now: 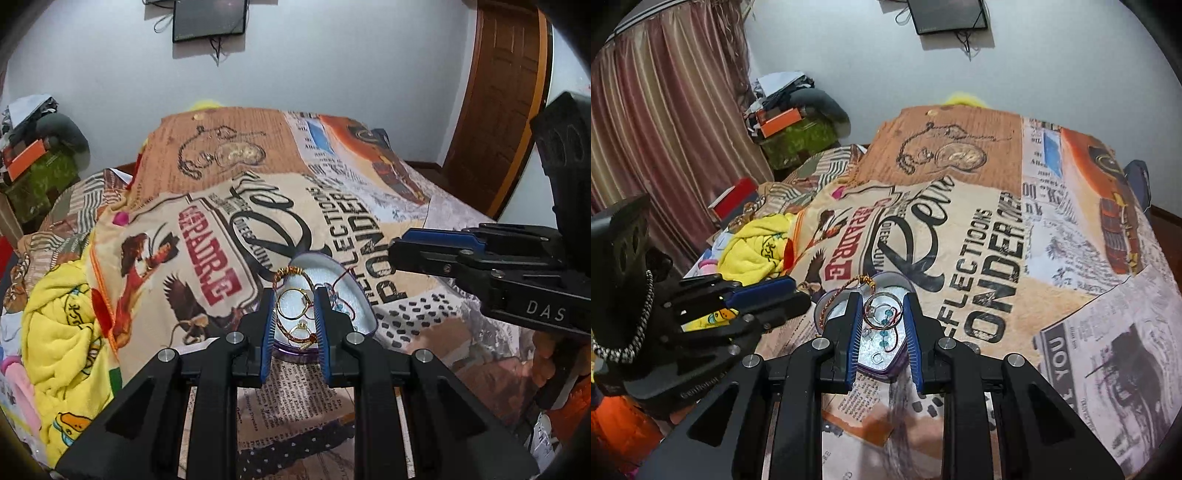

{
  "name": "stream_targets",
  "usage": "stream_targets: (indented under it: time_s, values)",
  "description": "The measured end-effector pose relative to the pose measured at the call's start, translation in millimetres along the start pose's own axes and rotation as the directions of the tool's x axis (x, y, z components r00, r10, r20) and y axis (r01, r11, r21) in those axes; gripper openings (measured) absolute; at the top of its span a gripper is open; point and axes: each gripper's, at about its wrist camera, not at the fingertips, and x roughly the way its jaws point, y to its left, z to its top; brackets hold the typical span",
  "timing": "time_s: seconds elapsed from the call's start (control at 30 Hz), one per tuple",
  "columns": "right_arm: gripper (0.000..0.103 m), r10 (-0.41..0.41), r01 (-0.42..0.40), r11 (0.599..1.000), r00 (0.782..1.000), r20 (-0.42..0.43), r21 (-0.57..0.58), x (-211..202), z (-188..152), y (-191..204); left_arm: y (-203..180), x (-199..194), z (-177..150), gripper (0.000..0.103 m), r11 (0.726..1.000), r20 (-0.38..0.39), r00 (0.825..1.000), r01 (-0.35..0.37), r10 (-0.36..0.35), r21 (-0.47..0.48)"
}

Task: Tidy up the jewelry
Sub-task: 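Carry the silver ring into the heart tin and open the right tool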

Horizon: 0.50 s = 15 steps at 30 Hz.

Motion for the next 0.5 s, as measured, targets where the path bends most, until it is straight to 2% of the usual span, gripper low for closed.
stream_targets:
  time_s: [0.5]
  values:
    - [0.02,0.033,-0.032,0.999,0.998,-0.056,0.025,30,-4,-8,7,27,-3,0.019,1.0,-0.032,0.999,-0.004,0.004,0.015]
